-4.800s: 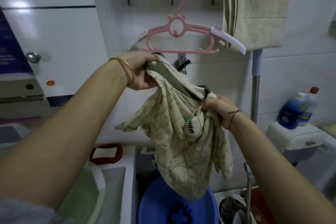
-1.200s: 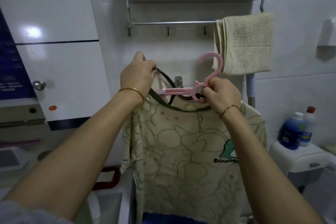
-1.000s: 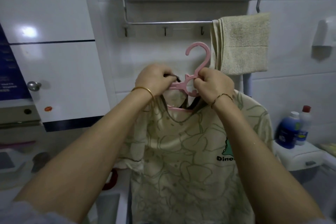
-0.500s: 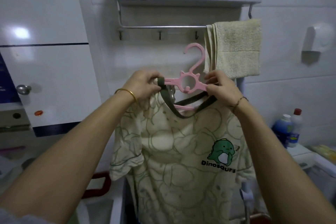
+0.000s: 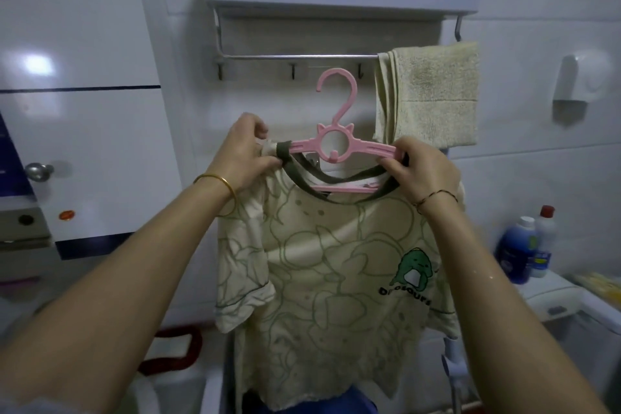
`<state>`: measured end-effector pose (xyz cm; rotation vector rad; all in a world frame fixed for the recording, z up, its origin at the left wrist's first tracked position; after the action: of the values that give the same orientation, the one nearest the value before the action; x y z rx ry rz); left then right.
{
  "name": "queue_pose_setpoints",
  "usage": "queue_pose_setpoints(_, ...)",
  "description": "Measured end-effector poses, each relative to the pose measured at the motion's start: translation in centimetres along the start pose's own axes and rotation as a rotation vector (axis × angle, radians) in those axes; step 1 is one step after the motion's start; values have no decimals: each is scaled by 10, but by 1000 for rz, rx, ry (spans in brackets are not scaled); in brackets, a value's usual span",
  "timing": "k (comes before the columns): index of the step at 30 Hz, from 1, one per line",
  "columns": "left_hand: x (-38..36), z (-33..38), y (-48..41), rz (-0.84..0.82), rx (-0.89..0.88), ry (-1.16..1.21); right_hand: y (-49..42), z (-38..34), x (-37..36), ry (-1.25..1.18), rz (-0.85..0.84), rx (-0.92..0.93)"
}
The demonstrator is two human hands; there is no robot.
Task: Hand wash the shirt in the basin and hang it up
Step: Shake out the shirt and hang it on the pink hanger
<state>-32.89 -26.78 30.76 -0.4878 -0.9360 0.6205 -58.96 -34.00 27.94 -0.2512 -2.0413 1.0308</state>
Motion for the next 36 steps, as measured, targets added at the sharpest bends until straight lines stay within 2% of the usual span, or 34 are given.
queue_pose_setpoints(3,6,-17,1,96,61,37,-3,3,6,-6,7,-56)
queue_pose_setpoints(6,3,-22,6,103,53,92,-2,9,7,3,15,-112)
queue_pose_setpoints(9,-4,-28,10,74,142,326,4,10,10,30,41,-144)
queue_pose_setpoints(14,-10,-37,6,13,317,610,5,-5,28,241,23,-31)
queue_pose_setpoints(18,-7,-13,7,-69,198,635,2,-13,33,319,15,64)
queue_pose_setpoints(20,-6,6,8,-135,115,584,3,-11,31,280,30,25)
queue_pose_setpoints(23,-3,18,7,-261,62,237,5,1,29,220,46,-96)
queue_pose_setpoints(26,4,20,6,-241,54,-21,9,10,26,177,43,-183)
queue_pose_setpoints(30,-4,35,15,-234,-43,-23,10,11,25,187,23,-244)
queue_pose_setpoints(32,-5,38,19,-258,-103,-17,6,10,21,131,-95,-225)
queue_pose_setpoints(34,-4,33,20,-245,-141,5,3,6,15,-75,-254,-158)
queue_pose_setpoints(36,-1,23,20,-202,-124,28,5,1,18,-361,-310,-102)
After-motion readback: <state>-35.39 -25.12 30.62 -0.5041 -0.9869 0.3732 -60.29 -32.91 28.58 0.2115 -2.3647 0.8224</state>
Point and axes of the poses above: each hand's wrist, its own y-axis away from the middle knuckle, its own x-axis out of the back of the hand, z = x × y, the point moved 6 cm from there along -y, towards the middle knuckle, and after that the axes turned 5 degrees about x, right-handed, at the moved point
